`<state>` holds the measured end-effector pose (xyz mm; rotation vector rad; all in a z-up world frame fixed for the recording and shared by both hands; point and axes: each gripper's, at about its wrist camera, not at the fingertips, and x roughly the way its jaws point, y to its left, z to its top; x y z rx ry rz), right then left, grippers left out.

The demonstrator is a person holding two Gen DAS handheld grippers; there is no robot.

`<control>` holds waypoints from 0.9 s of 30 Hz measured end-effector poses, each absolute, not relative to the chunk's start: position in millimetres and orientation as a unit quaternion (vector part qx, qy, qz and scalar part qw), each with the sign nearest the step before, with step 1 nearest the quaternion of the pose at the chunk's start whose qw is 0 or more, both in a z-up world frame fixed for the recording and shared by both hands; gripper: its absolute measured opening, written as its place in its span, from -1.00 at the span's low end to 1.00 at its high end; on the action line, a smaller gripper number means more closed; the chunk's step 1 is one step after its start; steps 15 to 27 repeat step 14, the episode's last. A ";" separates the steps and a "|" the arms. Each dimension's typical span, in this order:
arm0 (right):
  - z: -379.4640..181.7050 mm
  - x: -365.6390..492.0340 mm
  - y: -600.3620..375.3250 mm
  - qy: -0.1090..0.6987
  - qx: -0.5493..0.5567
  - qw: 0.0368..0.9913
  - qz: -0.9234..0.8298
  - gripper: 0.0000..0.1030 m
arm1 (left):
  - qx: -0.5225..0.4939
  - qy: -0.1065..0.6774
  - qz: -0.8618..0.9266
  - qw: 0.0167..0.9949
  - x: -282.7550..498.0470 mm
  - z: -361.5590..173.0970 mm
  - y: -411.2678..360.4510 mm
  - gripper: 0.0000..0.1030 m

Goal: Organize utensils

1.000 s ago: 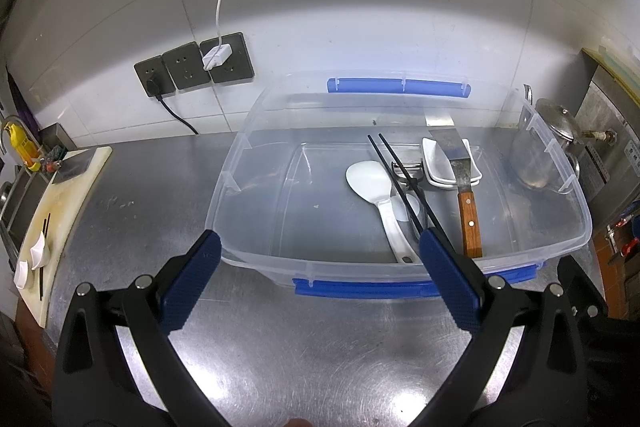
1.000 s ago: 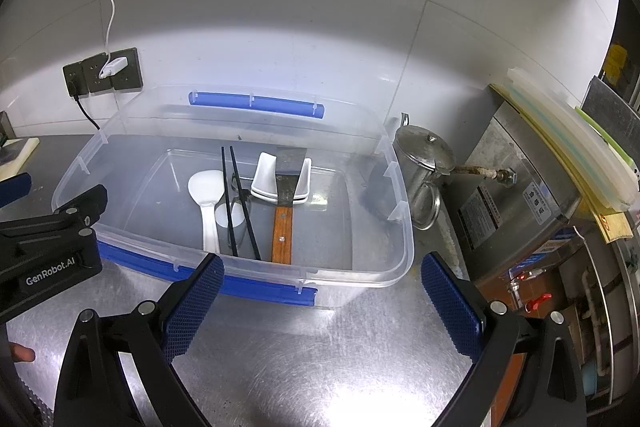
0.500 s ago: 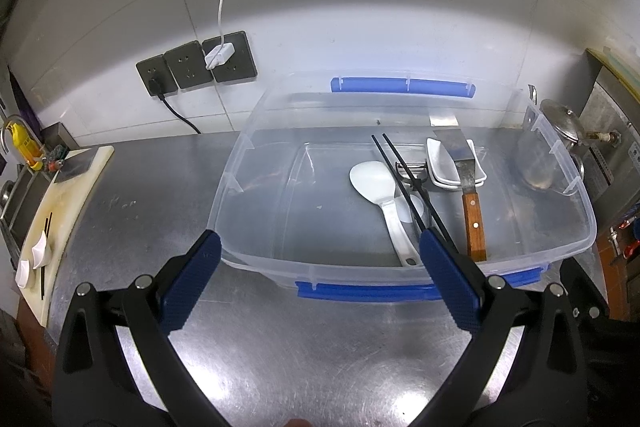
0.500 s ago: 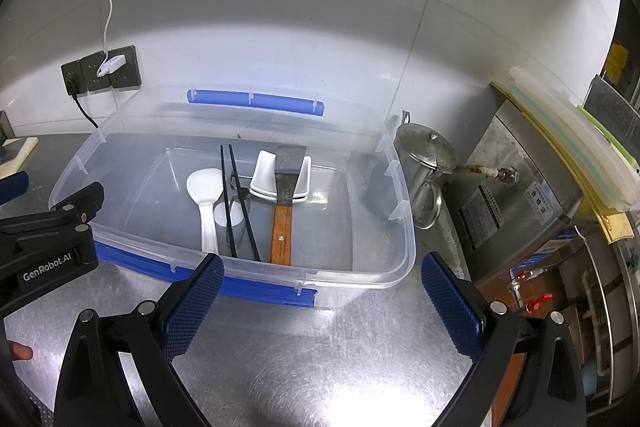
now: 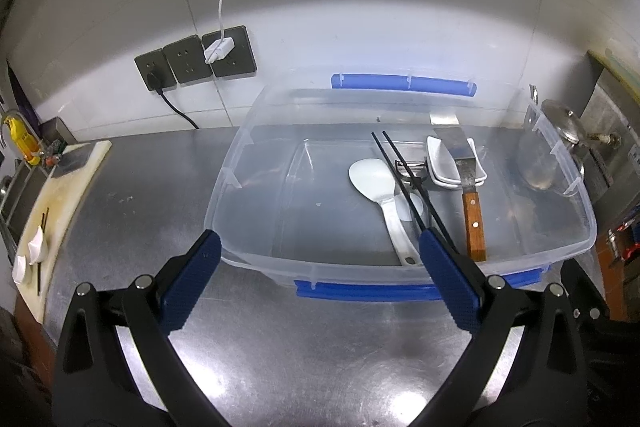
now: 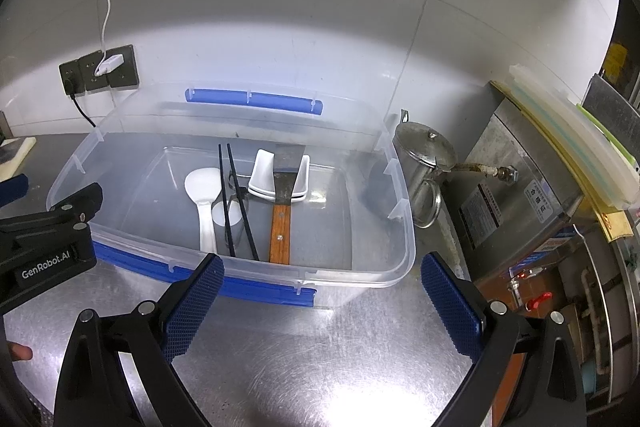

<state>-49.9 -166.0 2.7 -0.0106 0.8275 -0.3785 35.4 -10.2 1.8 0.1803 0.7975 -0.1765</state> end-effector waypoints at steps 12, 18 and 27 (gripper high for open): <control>0.2 -48.5 -167.5 0.407 -0.003 0.896 -0.179 0.90 | 0.080 0.382 -0.082 0.917 34.4 5.0 -7.3 0.85; 0.2 -49.3 -167.7 0.407 -0.002 0.896 -0.178 0.90 | 0.083 0.383 -0.085 0.916 33.9 4.5 -9.0 0.85; 0.2 -49.3 -167.7 0.407 -0.002 0.896 -0.178 0.90 | 0.083 0.383 -0.085 0.916 33.9 4.5 -9.0 0.85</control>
